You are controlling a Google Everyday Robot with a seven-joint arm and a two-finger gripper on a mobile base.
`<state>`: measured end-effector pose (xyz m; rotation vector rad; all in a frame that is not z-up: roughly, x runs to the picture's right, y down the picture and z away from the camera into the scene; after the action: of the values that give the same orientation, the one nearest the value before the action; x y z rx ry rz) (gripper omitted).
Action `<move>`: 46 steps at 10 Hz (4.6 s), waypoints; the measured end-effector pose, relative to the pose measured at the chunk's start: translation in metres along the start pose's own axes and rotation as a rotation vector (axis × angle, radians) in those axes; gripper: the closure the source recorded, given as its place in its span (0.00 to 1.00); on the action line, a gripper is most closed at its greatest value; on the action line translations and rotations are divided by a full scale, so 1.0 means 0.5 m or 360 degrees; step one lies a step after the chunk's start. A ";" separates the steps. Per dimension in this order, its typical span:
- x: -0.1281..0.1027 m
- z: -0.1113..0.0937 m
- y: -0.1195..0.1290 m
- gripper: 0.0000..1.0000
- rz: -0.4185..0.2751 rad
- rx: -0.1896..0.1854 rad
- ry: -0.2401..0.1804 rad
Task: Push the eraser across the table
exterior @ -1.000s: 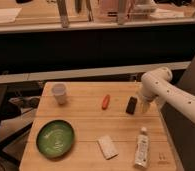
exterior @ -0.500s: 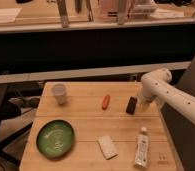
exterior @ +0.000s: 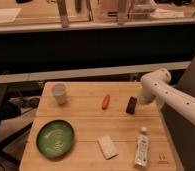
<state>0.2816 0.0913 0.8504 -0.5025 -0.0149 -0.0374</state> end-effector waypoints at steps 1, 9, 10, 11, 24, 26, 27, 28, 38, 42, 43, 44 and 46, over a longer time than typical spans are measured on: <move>0.006 0.001 -0.007 0.98 0.0011 0.0001 0.0005; 0.029 0.016 -0.038 0.98 0.0038 -0.0003 0.0042; 0.032 0.018 -0.040 0.98 0.0046 -0.0002 0.0046; 0.033 0.020 -0.042 0.98 0.0052 -0.0002 0.0049; 0.040 0.027 -0.047 0.98 0.0076 -0.0012 0.0089; 0.041 0.029 -0.047 0.98 0.0081 -0.0015 0.0093; 0.042 0.029 -0.047 0.98 0.0084 -0.0015 0.0096; 0.042 0.030 -0.047 0.98 0.0087 -0.0016 0.0098; 0.047 0.040 -0.047 0.98 0.0098 -0.0023 0.0108; 0.045 0.050 -0.044 0.98 0.0084 -0.0025 0.0108; 0.046 0.050 -0.043 0.98 0.0084 -0.0025 0.0108; 0.047 0.051 -0.043 0.98 0.0085 -0.0025 0.0108; 0.042 0.054 -0.045 0.98 0.0074 -0.0026 0.0105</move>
<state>0.3018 0.0841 0.8854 -0.5178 0.0617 -0.0086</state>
